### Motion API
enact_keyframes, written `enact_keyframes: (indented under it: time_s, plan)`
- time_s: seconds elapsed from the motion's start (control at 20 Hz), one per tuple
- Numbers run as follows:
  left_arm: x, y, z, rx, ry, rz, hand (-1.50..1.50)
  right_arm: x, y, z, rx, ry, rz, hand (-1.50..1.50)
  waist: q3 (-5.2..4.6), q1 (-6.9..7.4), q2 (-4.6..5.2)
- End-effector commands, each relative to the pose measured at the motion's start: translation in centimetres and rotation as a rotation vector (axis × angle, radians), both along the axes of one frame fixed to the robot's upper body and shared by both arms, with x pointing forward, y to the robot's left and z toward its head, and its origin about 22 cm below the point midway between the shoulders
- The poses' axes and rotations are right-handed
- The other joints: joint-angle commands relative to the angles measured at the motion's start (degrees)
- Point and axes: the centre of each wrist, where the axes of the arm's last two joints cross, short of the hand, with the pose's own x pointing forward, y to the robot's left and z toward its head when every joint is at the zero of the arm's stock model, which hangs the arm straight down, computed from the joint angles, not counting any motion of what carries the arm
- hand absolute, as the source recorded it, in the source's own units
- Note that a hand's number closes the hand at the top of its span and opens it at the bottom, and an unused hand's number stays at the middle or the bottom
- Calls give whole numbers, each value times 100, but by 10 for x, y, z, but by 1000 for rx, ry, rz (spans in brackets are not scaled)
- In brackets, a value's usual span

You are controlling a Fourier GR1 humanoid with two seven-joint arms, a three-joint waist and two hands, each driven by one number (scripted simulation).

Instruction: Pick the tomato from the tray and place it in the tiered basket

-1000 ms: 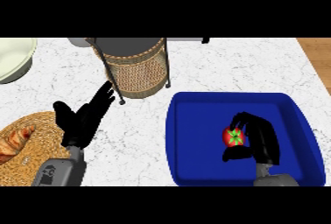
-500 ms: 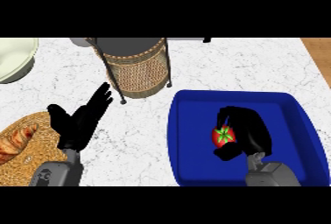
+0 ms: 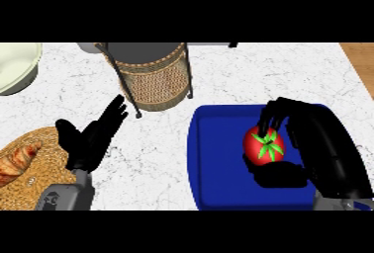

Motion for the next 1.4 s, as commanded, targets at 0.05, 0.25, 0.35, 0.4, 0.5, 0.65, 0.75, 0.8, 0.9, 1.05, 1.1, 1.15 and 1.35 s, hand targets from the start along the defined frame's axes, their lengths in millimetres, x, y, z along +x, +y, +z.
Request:
enact_keyframes:
  time_s: [0.05,0.25,0.35,0.4,0.5,0.65,0.75,0.8,0.9,1.05,1.1,1.15,1.35]
  plan:
    - [9,-12,4,4,-2,4,0,-23,-7,65,12,-159,8,150,2,3,5]
    - [10,9,8,-3,0,-15,0,0,32,97,34,-182,13,150,0,73,22]
    - [-5,-4,25,-5,-11,-32,0,-5,28,112,-4,-205,25,150,3,82,1]
    - [13,4,1,-2,-14,-6,0,13,31,123,0,-193,54,150,0,50,25]
    - [7,-15,5,6,3,-16,0,19,41,147,-6,-198,40,150,-1,63,16]
    - [0,-4,1,-2,1,-3,0,47,50,160,-39,-174,35,150,-1,120,22]
    - [14,-18,-4,6,-7,-6,0,58,84,155,-70,-158,27,150,-4,111,43]
    - [13,11,-2,11,5,-21,0,57,84,175,-44,-153,28,150,-3,112,30]
    - [5,-4,-3,0,-20,-32,0,79,95,172,9,-122,15,150,-2,181,36]
    - [17,-10,-3,10,-5,-37,0,99,114,163,23,-119,5,150,-1,166,53]
    - [28,-10,21,-3,-3,-42,0,104,115,172,37,-132,-13,150,1,165,51]
    - [11,-4,13,10,-10,-53,0,120,122,165,33,-125,-26,150,-3,293,71]
    - [9,-8,4,8,-26,-30,0,146,132,154,50,-111,-12,150,-1,228,69]
